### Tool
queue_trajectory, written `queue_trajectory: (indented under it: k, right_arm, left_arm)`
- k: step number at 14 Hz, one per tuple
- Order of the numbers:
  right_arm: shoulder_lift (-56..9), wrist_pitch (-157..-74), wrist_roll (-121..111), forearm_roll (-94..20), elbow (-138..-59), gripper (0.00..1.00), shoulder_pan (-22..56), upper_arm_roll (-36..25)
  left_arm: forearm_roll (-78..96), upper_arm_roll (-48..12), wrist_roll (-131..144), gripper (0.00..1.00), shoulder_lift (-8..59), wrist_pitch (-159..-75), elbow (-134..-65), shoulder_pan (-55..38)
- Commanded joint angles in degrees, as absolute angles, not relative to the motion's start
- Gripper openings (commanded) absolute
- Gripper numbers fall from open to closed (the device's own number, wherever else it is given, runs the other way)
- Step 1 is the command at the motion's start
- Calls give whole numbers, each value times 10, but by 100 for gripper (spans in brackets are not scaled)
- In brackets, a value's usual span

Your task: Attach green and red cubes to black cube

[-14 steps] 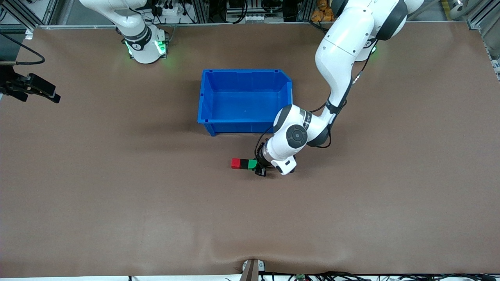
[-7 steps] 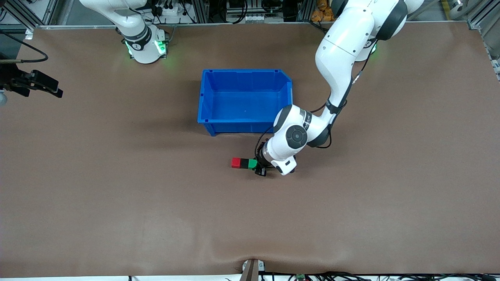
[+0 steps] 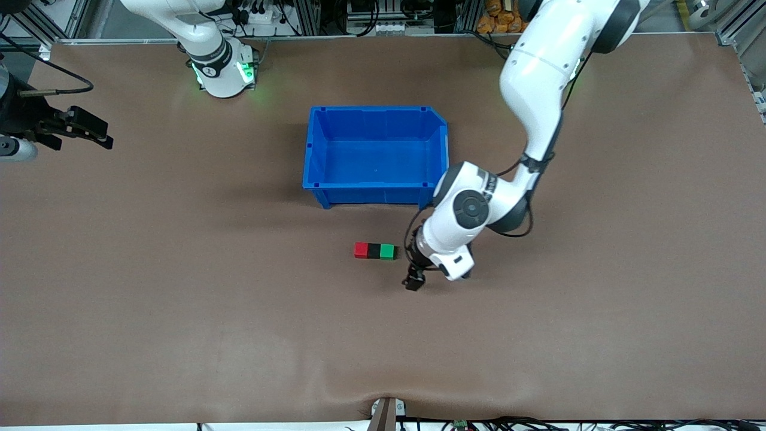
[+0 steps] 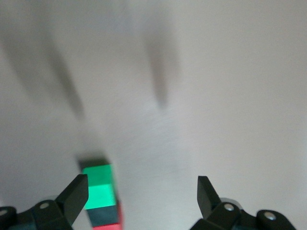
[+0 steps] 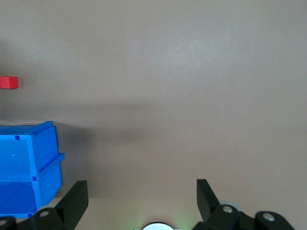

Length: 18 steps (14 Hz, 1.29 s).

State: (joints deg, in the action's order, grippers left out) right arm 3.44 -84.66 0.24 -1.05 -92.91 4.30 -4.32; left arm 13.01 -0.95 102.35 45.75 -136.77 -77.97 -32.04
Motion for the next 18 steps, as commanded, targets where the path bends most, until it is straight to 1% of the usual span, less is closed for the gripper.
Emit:
queue_trajectory:
  k: [1, 4, 7, 10, 11, 13, 14, 18]
  right_arm:
    - [39, -840, 3, -5, -918, 100, 44, -44]
    - [39, -807, 6, -11, -909, 100, 46, -44]
    - [39, -804, 4, -8, -905, 100, 45, -45]
    - [36, -808, 5, -6, -906, 100, 37, -47]
    - [33, -810, 6, -8, -905, 100, 37, -47]
    - [33, -811, 6, -11, -905, 100, 35, -47]
    - [33, -811, 6, -11, -905, 100, 33, -47]
    - [33, -811, 6, -12, -904, 100, 33, -47]
  left_arm:
    - [106, -9, 943, 100, 397, -1324, -796, -296]
    - [105, -9, 845, 100, 353, -1265, -797, -252]
    - [104, -8, 785, 100, 316, -1208, -798, -208]
    - [63, -9, 740, 100, 270, -1157, -798, -178]
    - [51, -9, 714, 100, 252, -1131, -798, -164]
    - [50, -8, 651, 100, 214, -1051, -800, -142]
    - [49, -11, 614, 100, 196, -1023, -799, -116]
    - [50, -10, 459, 100, 142, -950, -797, -56]
